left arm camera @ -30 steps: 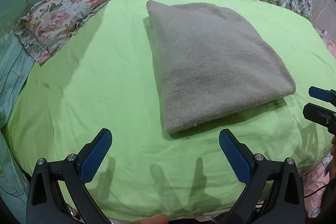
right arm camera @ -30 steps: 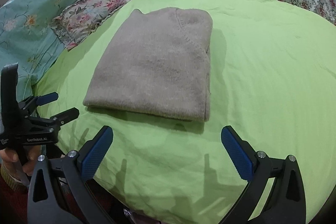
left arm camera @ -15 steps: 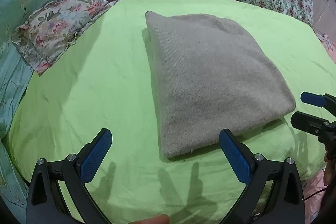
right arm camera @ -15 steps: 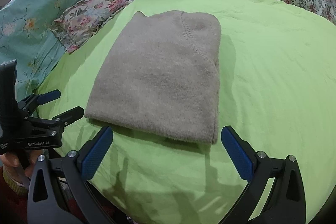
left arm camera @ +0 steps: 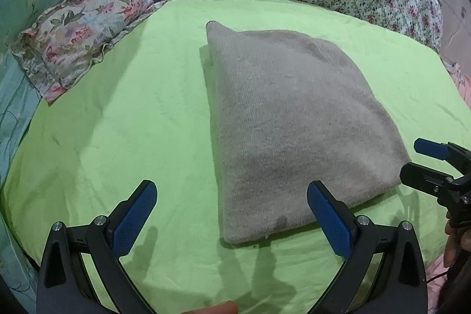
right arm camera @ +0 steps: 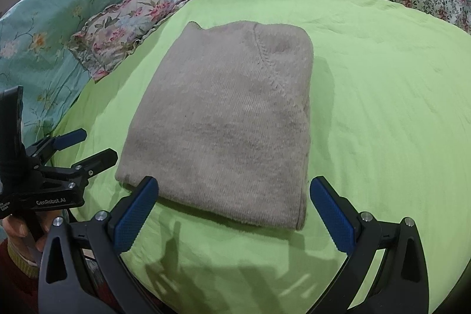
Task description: Fold small clothes
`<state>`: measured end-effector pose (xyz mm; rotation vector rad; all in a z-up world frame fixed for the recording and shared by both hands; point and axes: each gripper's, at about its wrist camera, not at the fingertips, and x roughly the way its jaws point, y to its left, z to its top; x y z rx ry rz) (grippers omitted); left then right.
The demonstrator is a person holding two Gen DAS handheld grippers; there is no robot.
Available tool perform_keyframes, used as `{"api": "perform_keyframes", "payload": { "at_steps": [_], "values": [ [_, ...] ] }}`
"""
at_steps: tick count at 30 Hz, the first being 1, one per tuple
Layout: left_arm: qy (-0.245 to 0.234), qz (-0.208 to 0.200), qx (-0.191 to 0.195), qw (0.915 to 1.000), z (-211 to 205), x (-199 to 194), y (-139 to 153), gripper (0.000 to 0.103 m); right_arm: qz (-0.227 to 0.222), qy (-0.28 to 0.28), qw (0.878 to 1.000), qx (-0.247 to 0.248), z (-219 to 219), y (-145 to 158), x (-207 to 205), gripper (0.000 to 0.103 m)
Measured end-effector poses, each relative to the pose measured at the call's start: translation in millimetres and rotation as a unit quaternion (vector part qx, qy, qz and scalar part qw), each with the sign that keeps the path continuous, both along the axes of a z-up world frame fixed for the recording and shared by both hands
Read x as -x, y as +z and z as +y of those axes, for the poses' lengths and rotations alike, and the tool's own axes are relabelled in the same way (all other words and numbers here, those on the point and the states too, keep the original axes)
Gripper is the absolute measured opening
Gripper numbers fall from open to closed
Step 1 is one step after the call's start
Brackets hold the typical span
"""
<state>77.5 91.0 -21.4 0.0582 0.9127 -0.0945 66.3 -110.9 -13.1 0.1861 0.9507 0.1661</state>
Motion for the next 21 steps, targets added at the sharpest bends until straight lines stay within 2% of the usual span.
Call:
{"api": "perform_keyframes", "payload": {
  "at_steps": [10,21],
  "values": [
    [0.005,-0.002,0.004,1.0000,0.3,0.4,0.0,0.102,0.003,-0.010,1.000,-0.016,2.4,-2.1,-8.7,0.103],
    [0.009,-0.014,-0.008,0.9998,-3.8,4.2,2.0,0.102,-0.022,-0.003,1.000,-0.005,4.5,1.1,-5.6,0.103]
  ]
}}
